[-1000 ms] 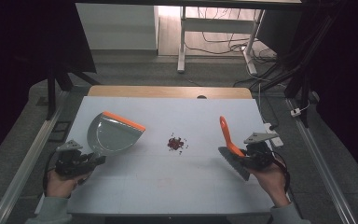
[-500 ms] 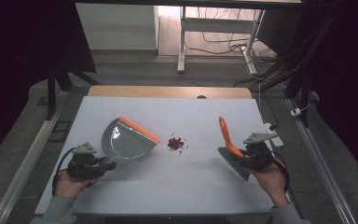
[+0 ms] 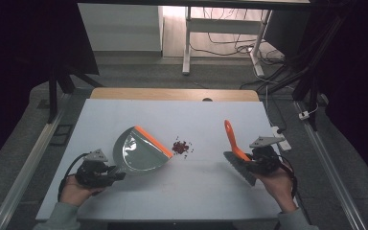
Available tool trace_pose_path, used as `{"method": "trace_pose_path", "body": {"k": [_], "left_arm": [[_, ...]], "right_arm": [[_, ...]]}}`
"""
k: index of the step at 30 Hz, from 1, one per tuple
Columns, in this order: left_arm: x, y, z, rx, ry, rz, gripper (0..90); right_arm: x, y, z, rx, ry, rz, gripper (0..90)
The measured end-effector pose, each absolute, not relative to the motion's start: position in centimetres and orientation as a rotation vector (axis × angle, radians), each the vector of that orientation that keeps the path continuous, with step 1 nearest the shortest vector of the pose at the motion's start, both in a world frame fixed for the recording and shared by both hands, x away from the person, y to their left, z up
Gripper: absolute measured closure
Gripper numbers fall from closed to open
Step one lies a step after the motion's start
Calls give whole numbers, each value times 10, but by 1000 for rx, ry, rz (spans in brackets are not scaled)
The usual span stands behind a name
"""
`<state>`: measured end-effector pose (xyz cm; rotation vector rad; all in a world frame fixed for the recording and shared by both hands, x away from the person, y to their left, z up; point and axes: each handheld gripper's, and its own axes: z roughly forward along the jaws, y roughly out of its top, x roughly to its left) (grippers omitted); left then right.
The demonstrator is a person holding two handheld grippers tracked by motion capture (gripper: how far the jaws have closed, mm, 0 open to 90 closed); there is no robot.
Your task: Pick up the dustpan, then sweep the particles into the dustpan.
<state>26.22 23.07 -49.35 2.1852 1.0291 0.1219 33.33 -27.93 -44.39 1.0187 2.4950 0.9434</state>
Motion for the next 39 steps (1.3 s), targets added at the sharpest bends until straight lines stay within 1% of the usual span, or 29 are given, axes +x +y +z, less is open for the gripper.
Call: {"method": "trace_pose_path", "body": {"k": [5, 12, 24, 39], "left_arm": [[261, 222, -494, 2225, 981, 100, 614], [260, 212, -497, 2285, 908, 38, 614], [261, 206, -501, 2324, 887, 11, 614], [263, 205, -504, 2319, 907, -6, 613]], "right_arm": [[333, -279, -444, 1018, 2496, 942, 706], [333, -280, -444, 1019, 2494, 942, 706], [333, -280, -444, 1019, 2494, 942, 706], [333, -277, -442, 1000, 2481, 954, 706]]}}
